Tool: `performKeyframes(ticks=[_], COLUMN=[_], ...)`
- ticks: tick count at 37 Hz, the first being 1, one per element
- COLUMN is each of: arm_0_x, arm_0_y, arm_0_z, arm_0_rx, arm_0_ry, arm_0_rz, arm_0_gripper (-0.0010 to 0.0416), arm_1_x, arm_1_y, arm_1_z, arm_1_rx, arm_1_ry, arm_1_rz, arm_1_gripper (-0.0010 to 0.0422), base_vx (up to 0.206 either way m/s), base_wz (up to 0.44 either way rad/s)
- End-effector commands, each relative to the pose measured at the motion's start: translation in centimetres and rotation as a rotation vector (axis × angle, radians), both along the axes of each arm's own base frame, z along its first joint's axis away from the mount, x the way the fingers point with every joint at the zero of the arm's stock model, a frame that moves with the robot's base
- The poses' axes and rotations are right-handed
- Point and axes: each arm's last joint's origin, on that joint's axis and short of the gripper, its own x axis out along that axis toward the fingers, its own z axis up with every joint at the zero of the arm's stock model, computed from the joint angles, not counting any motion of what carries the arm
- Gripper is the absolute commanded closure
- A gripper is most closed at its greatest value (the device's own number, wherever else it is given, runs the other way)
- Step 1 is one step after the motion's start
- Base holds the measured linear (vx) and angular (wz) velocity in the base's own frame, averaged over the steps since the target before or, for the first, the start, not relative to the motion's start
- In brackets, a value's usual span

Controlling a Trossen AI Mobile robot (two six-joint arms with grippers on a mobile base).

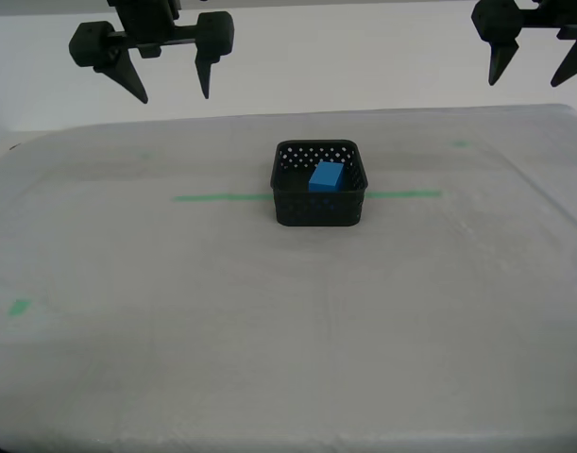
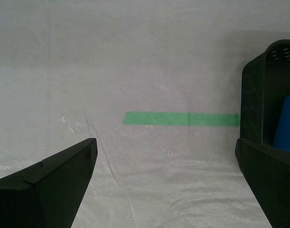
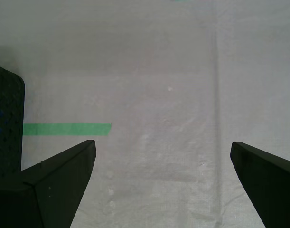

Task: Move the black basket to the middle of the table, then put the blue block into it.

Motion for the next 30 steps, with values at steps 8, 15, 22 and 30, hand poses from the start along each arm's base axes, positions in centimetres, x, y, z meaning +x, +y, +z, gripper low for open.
performKeyframes(ticks=[8, 15, 22, 30], arm_0_x=[0.0, 0.0, 0.0, 0.0], arm_0_y=[0.02, 0.02, 0.02, 0.02], arm_0_z=[0.02, 0.02, 0.02, 0.02], arm_0_rx=[0.001, 0.001, 0.001, 0.001], arm_0_ry=[-0.001, -0.001, -0.001, -0.001], arm_0_rz=[0.001, 0.001, 0.001, 0.001], arm_0_gripper=[0.0007, 0.0007, 0.0007, 0.0007], arm_1_x=[0.0, 0.0, 0.0, 0.0], arm_1_y=[0.01, 0.01, 0.02, 0.02], arm_1_z=[0.04, 0.04, 0.04, 0.04], arm_1_rx=[0.002, 0.002, 0.002, 0.002], arm_1_ry=[-0.002, -0.002, -0.001, -0.002], arm_1_rz=[-0.001, -0.001, -0.001, -0.001], arm_1_gripper=[0.0012, 0.0012, 0.0012, 0.0012], base_vx=[0.0, 0.0, 0.0, 0.0], base_wz=[0.0, 0.0, 0.0, 0.0])
